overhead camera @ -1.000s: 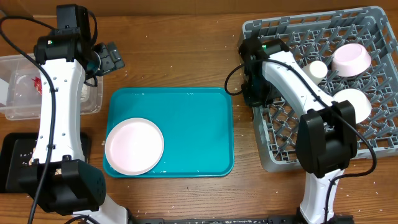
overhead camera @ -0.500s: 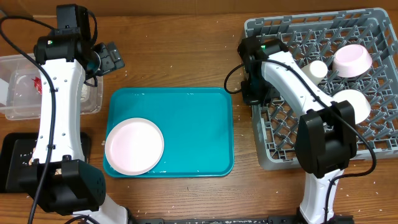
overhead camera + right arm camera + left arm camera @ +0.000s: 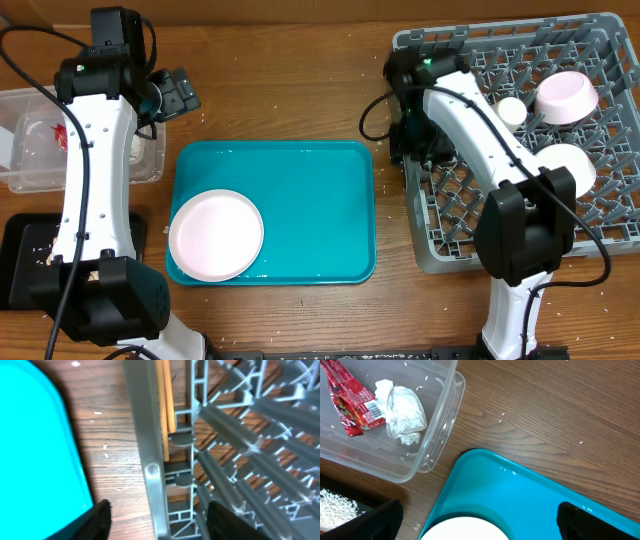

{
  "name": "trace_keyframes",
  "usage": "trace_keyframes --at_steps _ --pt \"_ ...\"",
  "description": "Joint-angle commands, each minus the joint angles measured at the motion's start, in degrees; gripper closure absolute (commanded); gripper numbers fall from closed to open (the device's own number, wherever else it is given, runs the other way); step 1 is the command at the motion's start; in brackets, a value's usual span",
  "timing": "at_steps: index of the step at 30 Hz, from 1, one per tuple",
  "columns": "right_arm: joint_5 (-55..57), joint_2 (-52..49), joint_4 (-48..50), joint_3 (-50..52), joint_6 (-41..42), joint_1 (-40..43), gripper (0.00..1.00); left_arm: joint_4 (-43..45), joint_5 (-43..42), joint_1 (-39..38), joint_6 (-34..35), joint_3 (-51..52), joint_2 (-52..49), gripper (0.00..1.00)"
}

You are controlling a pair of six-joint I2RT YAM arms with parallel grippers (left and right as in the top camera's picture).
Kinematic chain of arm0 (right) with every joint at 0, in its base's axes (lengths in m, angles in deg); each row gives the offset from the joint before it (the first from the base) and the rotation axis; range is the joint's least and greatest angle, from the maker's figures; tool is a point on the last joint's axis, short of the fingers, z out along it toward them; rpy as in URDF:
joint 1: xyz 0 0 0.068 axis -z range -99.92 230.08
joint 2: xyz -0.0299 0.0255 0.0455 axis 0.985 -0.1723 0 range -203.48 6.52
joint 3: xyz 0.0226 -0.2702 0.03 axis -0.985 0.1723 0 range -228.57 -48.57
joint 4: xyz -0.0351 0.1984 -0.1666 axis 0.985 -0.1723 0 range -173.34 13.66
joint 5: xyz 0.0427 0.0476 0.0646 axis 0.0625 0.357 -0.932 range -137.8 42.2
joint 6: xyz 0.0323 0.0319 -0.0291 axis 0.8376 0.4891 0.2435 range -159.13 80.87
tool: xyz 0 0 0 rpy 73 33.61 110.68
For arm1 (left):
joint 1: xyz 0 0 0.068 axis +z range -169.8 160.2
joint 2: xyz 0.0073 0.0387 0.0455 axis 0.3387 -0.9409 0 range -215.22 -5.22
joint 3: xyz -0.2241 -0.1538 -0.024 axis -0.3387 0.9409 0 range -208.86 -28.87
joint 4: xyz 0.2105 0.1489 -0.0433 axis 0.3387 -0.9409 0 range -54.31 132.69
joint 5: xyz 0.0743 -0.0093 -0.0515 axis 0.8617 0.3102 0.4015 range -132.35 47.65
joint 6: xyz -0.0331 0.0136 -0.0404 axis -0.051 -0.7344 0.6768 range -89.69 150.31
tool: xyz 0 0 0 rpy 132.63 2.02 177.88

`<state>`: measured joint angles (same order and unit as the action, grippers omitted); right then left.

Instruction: Sort waste into correct bins and load items into the dishwasher

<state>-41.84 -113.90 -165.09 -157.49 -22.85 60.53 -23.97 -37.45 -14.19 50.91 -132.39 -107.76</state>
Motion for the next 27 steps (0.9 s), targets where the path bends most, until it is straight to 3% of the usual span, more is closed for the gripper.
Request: trace_keyframes --at_steps 1,6,13,17,23,27 --pt "0.0 1.0 -2.4 -6.4 1.1 -0.2 0.31 0.0 -0.5 -0.4 -1.1 -0.5 0.3 0.00" --pt "-3.7 2.9 -7.4 -15.0 3.1 -0.2 0.28 0.0 -0.5 -0.4 -1.1 -0.5 0.3 0.00" --pt "-28.4 5.9 -1.4 -18.1 -3.9 -2.5 0.16 0.0 -0.5 -0.4 -1.1 -0.5 0.3 0.00" --pt "-29.0 5.5 2.4 -16.3 -3.9 -6.5 0.16 0.0 -0.5 -0.4 -1.1 -0.5 0.3 0.00" --pt "-27.6 5.4 11.3 -9.2 -3.6 -15.1 0.27 0.0 -0.5 -0.4 -1.1 -0.5 0.3 0.00" --pt "-23.9 5.3 19.3 -3.3 3.2 -20.4 0.29 0.0 -0.5 -0.4 -1.1 -0.5 0.3 0.00"
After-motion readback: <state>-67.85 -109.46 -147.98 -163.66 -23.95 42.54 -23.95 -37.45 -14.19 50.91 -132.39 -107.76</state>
